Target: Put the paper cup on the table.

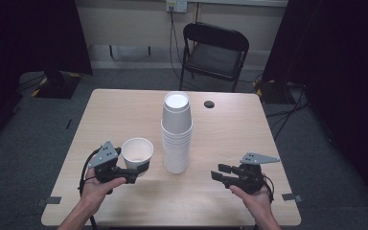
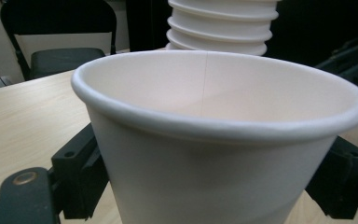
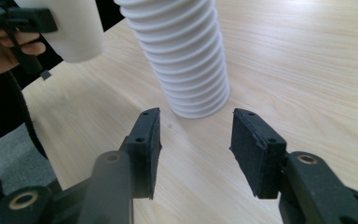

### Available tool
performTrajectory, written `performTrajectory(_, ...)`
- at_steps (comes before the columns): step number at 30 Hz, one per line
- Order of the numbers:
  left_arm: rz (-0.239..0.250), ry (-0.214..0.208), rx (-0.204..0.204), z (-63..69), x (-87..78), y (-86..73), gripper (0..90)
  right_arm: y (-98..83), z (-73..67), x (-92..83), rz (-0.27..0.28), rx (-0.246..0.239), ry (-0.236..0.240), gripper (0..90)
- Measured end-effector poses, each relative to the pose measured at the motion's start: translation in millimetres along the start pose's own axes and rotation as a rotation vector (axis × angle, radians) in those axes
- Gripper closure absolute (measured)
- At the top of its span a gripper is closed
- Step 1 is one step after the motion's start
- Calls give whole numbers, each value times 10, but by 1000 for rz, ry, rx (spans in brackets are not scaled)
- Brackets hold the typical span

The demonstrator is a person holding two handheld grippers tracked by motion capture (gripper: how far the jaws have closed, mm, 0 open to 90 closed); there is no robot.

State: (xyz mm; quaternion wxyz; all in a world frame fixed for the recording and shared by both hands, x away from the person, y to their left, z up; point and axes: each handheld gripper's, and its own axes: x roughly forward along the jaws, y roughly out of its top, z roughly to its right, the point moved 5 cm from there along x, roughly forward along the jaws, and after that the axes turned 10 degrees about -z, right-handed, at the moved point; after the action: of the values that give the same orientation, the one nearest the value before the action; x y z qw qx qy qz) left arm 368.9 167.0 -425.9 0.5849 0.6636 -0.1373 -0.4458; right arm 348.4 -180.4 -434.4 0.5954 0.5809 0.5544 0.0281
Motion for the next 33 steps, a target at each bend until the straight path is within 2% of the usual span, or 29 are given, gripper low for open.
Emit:
performTrajectory(4,15,20,-15,-104,-9,26,140,-79,82,-25,7,13,-26,494)
performTrajectory(7,7,34,-31,-182,-13,35,140,-117,134,-48,15,16,-48,483)
performTrajectory(10,-8,45,-70,-258,-16,53,141,-140,167,-45,16,21,-55,472)
performTrajectory(13,-13,58,-65,-283,-26,76,141,-185,194,-34,-4,19,-68,462)
performTrajectory(17,0,84,-80,-360,13,87,141,-262,244,-29,-6,30,-78,461)
performTrajectory(20,6,104,-80,-434,61,95,142,-307,269,-31,-5,41,-83,460)
performTrajectory(22,-18,126,-73,-507,101,103,142,-322,271,-37,-4,44,-85,459)
performTrajectory(25,-16,140,-83,-587,156,139,142,-330,268,-46,1,46,-85,459)
performTrajectory(27,11,151,-88,-635,187,167,142,-332,270,-46,0,45,-85,459)
performTrajectory(29,-9,158,-74,-672,224,181,142,-333,277,-49,5,45,-84,459)
performTrajectory(33,-13,165,-86,-767,291,202,142,-355,313,-43,5,47,-85,457)
